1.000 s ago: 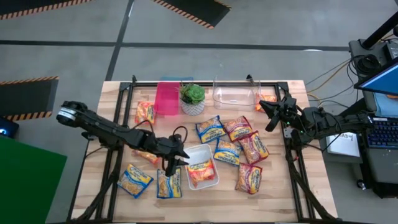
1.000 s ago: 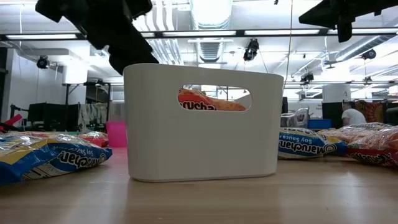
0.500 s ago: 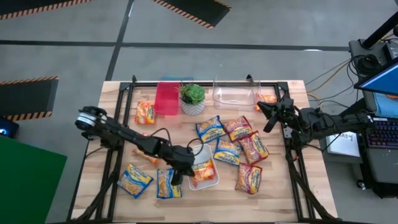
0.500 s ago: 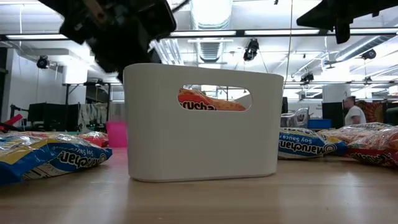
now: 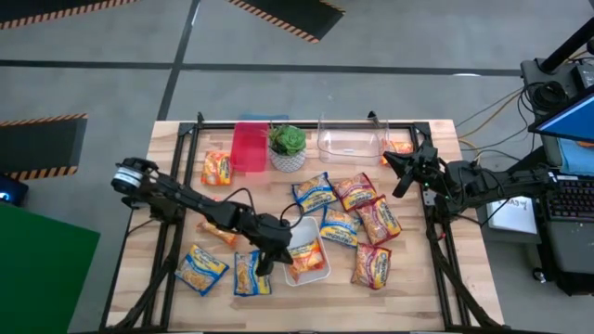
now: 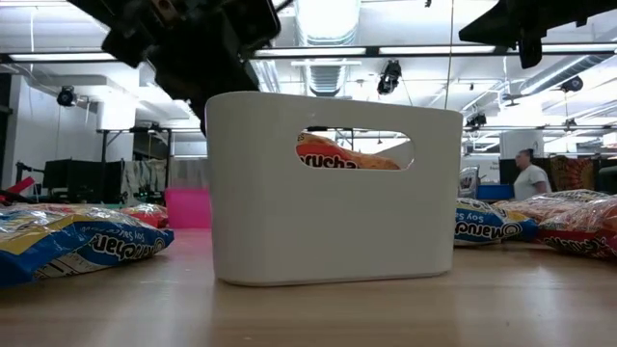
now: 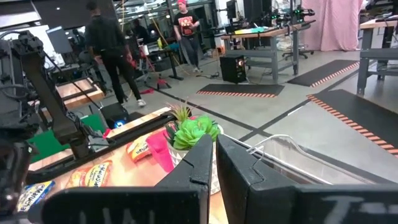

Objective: Sort Maruchan noodles
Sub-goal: Put the top red noodle pack into the transparent bin

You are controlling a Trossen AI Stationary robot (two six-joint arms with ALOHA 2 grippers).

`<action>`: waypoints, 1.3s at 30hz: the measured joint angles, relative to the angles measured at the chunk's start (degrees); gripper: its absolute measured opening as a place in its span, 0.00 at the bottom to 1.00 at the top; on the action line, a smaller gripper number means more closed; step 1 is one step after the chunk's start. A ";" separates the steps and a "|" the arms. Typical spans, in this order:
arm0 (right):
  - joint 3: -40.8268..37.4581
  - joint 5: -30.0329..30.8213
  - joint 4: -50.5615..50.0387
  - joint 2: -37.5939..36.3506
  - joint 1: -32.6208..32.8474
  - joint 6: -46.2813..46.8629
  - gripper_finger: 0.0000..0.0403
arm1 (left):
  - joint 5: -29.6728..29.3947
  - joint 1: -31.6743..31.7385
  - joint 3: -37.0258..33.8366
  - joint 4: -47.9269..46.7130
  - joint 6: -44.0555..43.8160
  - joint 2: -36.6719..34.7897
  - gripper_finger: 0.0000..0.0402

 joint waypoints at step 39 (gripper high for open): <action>15.52 -22.40 2.32 25.26 -0.24 17.00 0.03 | -26.61 -0.31 -13.89 -7.97 23.07 -32.84 0.00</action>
